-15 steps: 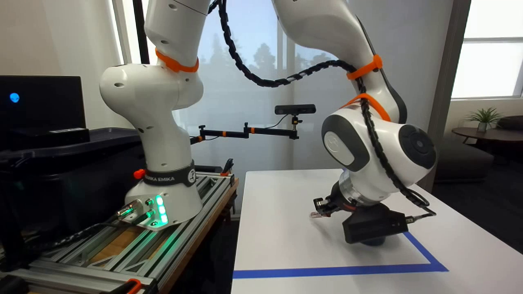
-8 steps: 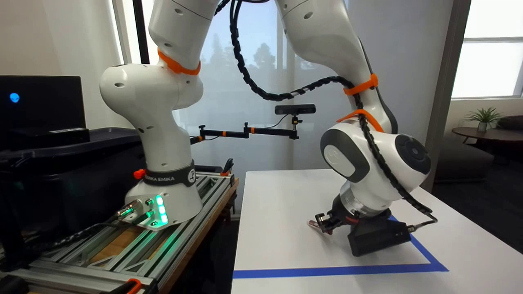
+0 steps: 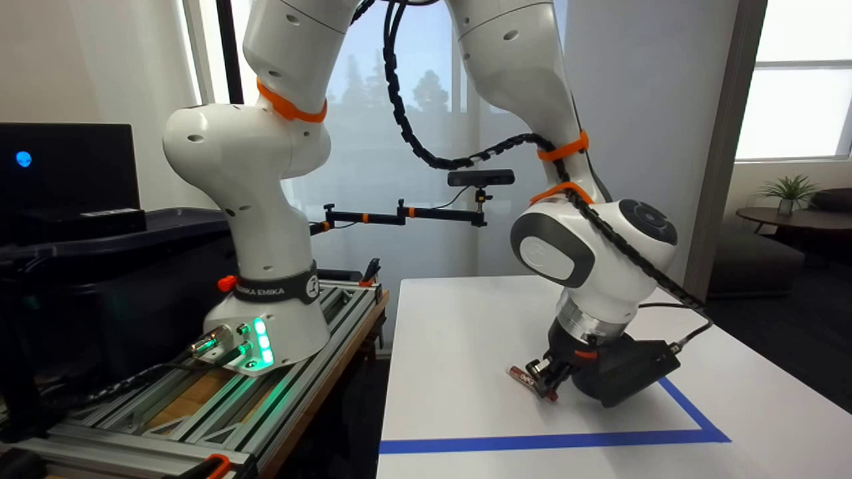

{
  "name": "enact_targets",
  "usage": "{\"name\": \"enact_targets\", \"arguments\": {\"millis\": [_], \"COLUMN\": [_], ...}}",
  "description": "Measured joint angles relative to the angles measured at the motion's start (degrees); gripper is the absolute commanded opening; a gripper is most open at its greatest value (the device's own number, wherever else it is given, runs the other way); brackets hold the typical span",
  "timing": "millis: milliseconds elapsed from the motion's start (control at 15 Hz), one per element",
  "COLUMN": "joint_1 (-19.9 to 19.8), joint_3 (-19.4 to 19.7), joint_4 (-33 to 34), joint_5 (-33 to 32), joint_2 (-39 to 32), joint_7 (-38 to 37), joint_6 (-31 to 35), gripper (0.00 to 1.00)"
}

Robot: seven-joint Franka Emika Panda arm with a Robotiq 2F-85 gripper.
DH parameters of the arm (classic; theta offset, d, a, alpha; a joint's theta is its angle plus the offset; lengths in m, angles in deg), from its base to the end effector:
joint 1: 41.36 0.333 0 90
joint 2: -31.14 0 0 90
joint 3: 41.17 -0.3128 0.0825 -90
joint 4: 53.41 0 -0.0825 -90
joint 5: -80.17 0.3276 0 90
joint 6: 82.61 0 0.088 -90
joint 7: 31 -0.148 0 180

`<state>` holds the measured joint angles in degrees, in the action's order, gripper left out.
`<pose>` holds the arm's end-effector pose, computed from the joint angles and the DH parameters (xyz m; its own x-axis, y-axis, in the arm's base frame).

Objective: Put the marker on the table

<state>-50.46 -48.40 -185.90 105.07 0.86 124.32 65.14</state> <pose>0.4529 -0.0064 0.1096 -0.6079 0.7125 0.3504 0.7699 0.6368 0.0408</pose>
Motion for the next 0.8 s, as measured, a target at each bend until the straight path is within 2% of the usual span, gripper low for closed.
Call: {"name": "enact_targets", "arguments": {"millis": [133,200,333,533,733,800], "joint_1": [0.01,-0.02,-0.15,-1.37,-5.12,-6.88], "joint_3": [-1.21,-1.82,-3.02,-5.3,-9.55,-11.44], "joint_4": [-1.37,-2.04,-3.33,-5.33,-7.99,-9.03], "joint_5": [-1.86,-2.59,-4.15,-6.04,-6.57,-6.58], "joint_2": [-0.02,-0.02,-0.01,0.1,1.37,2.24], "joint_7": [0.0,0.0,-0.05,-0.08,-0.04,-0.04], "joint_6": [4.68,6.78,10.82,15.98,19.64,20.35], "gripper": [0.05,0.44,0.51,0.76,0.98,1.0]}}
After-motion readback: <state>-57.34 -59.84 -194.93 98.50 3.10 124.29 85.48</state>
